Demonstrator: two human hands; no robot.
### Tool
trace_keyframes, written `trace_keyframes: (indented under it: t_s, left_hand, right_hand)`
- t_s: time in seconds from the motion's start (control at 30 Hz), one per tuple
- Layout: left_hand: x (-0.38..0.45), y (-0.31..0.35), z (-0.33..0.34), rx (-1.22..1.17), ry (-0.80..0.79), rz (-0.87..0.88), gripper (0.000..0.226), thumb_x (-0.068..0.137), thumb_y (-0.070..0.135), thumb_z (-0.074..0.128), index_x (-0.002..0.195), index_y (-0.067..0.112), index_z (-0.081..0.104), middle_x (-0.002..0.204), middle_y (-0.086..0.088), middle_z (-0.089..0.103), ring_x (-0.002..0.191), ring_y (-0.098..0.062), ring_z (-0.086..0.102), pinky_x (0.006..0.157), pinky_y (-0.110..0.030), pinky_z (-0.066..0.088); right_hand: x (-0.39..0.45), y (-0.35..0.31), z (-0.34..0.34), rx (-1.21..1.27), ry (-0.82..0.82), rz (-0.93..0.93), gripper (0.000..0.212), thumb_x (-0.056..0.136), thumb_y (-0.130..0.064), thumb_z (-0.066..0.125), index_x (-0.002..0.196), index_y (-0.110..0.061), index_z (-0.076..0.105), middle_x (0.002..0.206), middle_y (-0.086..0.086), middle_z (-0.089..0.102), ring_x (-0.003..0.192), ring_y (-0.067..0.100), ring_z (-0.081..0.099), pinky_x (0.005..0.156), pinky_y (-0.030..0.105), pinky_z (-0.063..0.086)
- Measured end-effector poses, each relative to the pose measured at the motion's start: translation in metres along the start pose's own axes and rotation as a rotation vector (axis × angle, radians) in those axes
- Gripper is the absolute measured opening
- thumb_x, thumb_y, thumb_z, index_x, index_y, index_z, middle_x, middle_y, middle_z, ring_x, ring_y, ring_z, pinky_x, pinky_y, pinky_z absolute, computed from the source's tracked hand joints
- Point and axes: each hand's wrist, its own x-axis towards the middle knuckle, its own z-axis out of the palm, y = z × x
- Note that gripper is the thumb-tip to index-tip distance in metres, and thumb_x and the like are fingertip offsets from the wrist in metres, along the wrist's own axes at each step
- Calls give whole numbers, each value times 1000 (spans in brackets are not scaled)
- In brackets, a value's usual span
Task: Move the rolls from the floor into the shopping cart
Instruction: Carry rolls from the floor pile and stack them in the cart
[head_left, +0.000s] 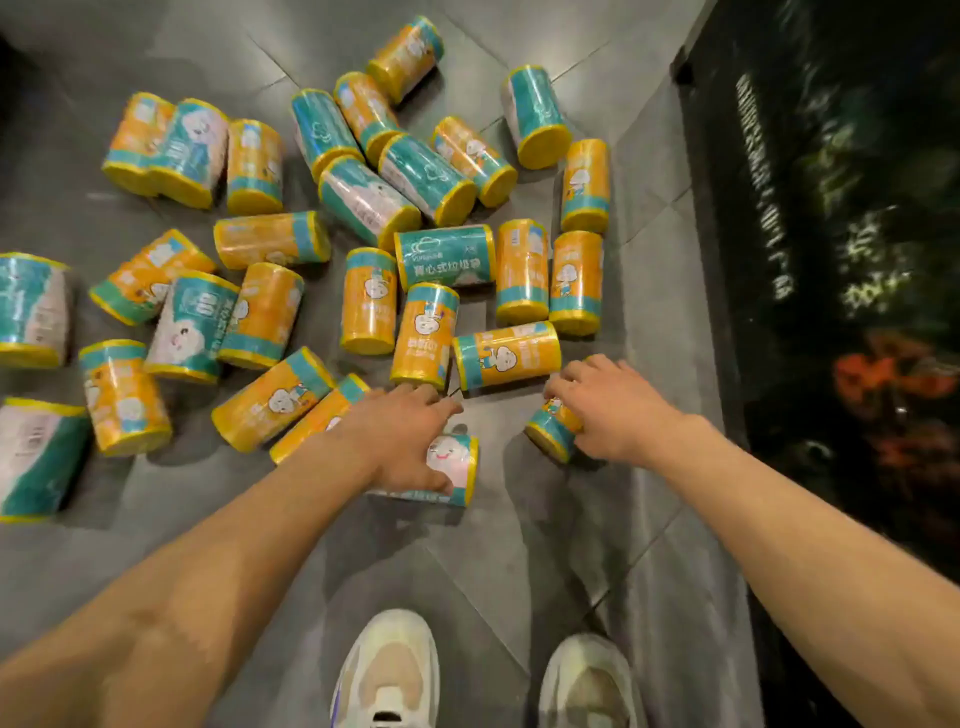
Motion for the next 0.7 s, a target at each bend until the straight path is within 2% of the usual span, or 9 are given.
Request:
trace_keyframes:
  t_s: [0.2, 0.33, 0.5, 0.57, 0.6, 0.67, 0.7]
  left_hand:
    - [24, -1, 21, 28, -72, 8, 106, 68, 78, 68, 152, 29, 27, 144, 0, 46, 130, -24, 48, 104, -43, 44]
    - [28, -8, 30, -43, -106, -1, 110, 62, 83, 69, 150, 29, 29, 142, 1, 49, 127, -23, 51, 100, -41, 47]
    - [26, -11, 30, -103, -111, -12, 106, 65, 81, 69, 149, 28, 32, 140, 3, 50, 125, -21, 52, 100, -42, 50]
    - [27, -8, 29, -100, -114, -13, 104, 65, 81, 68, 148, 29, 32, 140, 2, 50, 126, -22, 52, 100, -43, 50]
    - [27, -7, 30, -105, -119, -15, 103, 66, 81, 68, 148, 30, 32, 141, 2, 50, 126, -22, 52, 100, -43, 50]
    - [27, -7, 32, -118, -124, -13, 102, 67, 79, 68, 149, 31, 31, 142, 2, 50, 127, -23, 51, 101, -44, 50]
    - [27, -6, 33, -125, -122, -9, 102, 67, 79, 69, 149, 31, 31, 142, 2, 50, 127, -23, 52, 101, -44, 50]
  right_hand:
    - [24, 11, 25, -177, -62, -55, 75, 79, -33, 74, 146, -34, 39, 147, 1, 45, 138, 28, 40, 118, 51, 29]
    - [34, 12, 35, -251, -45, -84, 75, 80, -33, 71, 147, -35, 38, 145, 3, 47, 139, 30, 38, 121, 55, 20]
    - [37, 15, 40, -255, -7, -111, 80, 75, -45, 78, 144, -36, 39, 138, 3, 51, 131, 29, 45, 119, 52, 25]
    - [35, 12, 40, -207, -10, -86, 81, 73, -51, 78, 143, -35, 40, 134, 5, 51, 124, 28, 50, 111, 45, 35]
    - [34, 9, 41, -157, -20, -60, 81, 72, -53, 77, 142, -34, 41, 131, 6, 51, 120, 27, 52, 100, 40, 41]
    - [30, 6, 45, -18, -26, 13, 79, 70, -56, 77, 137, -33, 43, 121, 6, 51, 108, 26, 55, 78, 33, 43]
    - [29, 4, 48, 63, -17, 56, 77, 69, -58, 77, 134, -32, 43, 115, 5, 49, 101, 26, 55, 73, 32, 42]
